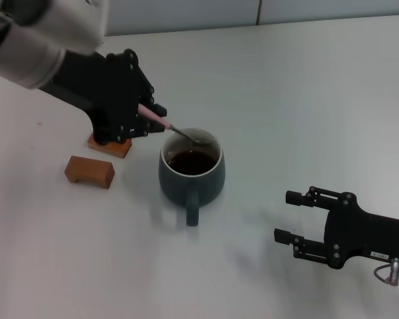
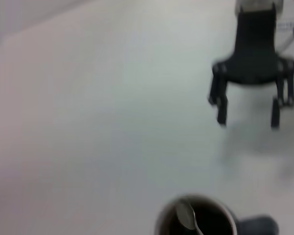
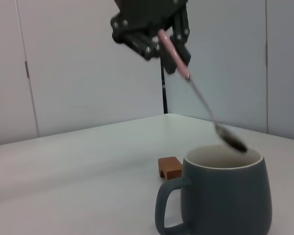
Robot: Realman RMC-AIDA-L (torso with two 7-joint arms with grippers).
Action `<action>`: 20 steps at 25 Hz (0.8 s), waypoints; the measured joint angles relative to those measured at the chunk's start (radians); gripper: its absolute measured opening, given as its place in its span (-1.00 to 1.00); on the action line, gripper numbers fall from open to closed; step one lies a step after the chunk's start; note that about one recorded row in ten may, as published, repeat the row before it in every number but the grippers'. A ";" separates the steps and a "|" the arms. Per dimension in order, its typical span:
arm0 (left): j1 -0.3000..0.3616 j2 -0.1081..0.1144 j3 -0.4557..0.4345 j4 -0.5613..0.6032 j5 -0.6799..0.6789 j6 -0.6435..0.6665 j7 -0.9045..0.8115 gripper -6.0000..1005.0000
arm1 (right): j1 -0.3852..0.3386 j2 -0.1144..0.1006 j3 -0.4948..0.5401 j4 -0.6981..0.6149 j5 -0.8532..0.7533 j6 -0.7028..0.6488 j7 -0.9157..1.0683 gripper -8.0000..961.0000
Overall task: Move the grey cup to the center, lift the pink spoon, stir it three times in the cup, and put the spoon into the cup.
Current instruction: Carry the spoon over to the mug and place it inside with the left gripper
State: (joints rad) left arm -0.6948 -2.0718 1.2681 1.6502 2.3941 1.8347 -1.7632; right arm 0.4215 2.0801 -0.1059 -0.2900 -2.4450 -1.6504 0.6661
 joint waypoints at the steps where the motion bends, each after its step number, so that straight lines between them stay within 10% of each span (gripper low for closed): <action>1: 0.000 0.000 0.000 0.000 0.000 0.000 0.000 -0.72 | 0.000 0.000 0.000 0.000 0.000 0.000 0.000 0.45; 13: -0.021 -0.006 0.357 0.024 0.256 -0.119 -0.144 -0.72 | -0.006 0.000 0.000 0.004 0.000 -0.001 0.001 0.45; 20: -0.035 -0.007 0.394 0.016 0.279 -0.124 -0.157 -0.72 | -0.009 0.000 -0.002 0.005 0.000 -0.002 0.001 0.45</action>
State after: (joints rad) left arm -0.7301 -2.0785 1.6624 1.6659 2.6729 1.7108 -1.9205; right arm 0.4128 2.0800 -0.1077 -0.2853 -2.4450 -1.6521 0.6671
